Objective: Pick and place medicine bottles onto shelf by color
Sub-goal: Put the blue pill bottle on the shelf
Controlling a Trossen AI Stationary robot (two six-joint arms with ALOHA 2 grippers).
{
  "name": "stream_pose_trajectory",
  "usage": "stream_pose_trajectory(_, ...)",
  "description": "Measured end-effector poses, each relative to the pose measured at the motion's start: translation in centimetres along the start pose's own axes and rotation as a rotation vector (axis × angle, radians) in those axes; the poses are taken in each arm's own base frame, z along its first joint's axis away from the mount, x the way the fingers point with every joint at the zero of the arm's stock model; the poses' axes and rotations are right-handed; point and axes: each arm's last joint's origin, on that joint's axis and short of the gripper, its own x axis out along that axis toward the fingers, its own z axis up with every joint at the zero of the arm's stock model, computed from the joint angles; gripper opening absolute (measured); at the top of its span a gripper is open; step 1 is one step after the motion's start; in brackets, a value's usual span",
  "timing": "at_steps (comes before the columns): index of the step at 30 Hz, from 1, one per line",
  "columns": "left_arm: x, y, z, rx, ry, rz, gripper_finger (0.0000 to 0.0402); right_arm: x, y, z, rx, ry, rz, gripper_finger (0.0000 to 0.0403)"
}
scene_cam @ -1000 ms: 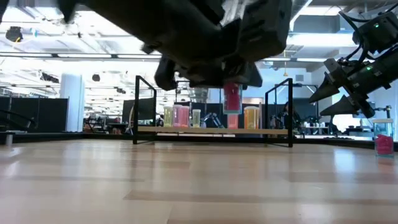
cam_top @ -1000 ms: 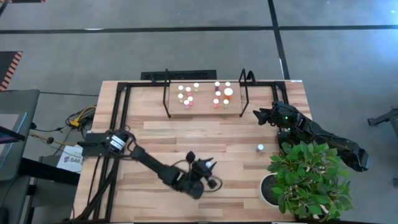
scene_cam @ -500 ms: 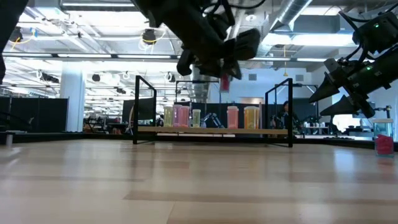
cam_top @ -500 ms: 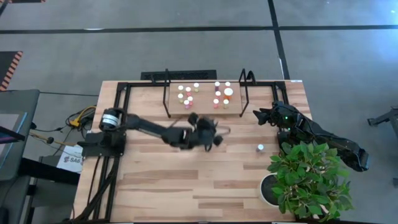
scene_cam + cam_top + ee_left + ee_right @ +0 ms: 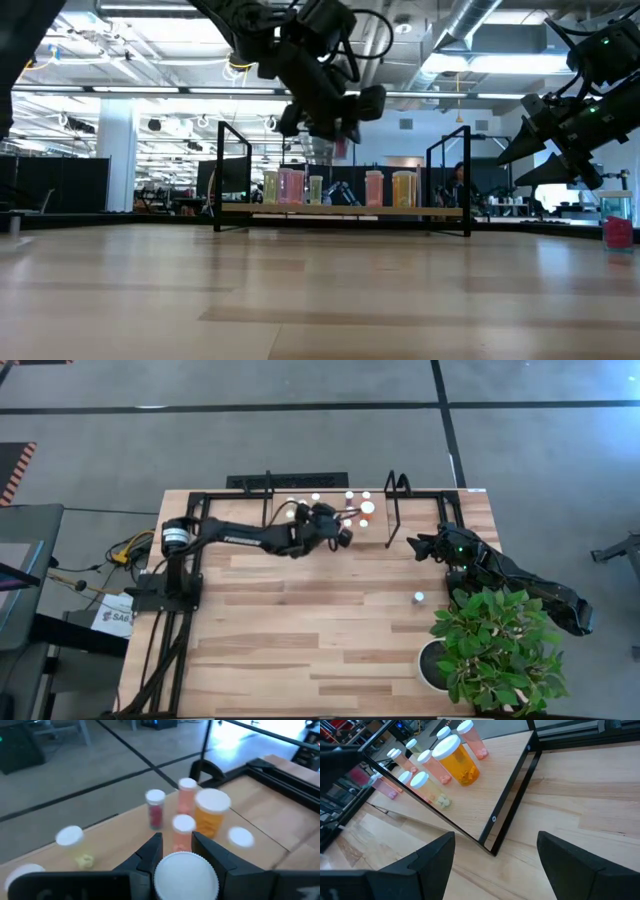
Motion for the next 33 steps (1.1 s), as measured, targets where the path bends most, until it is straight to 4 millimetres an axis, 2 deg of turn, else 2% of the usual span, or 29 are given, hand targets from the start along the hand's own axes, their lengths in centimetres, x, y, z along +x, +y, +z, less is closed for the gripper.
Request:
stream_pose_trajectory(3, 0.8, 0.8, 0.2, -0.043, 0.001, 0.021, 0.008, 0.0, 0.0, 0.0, 0.0, 0.0, 0.0, 0.0305)
stream_pose_trajectory(7, 2.1, 1.3, -0.6, -0.092, 0.015, 0.049, 0.008, 0.0, 0.0, 0.0, 0.0, 0.0, 0.0, 0.0305)
stream_pose_trajectory(9, 2.7, 1.3, -0.6, -0.118, -0.018, 0.055, 0.008, 0.0, 0.0, 0.0, 0.0, 0.0, 0.0, 0.0305)
stream_pose_trajectory(16, 5.0, 0.9, -2.4, -0.158, -0.092, 0.077, 0.008, 0.0, 0.0, 0.0, -0.001, 0.006, -0.005, 0.0305)
stream_pose_trajectory(20, 5.6, 0.9, -2.9, -0.182, -0.14, 0.12, 0.008, 0.1, 0.0, -0.1, -0.002, 0.01, -0.008, 0.0305)
stream_pose_trajectory(33, 6.4, 1.8, -3.3, -0.14, -0.095, 0.156, 0.008, 0.1, 0.0, -0.1, -0.002, 0.01, -0.009, 0.0305)
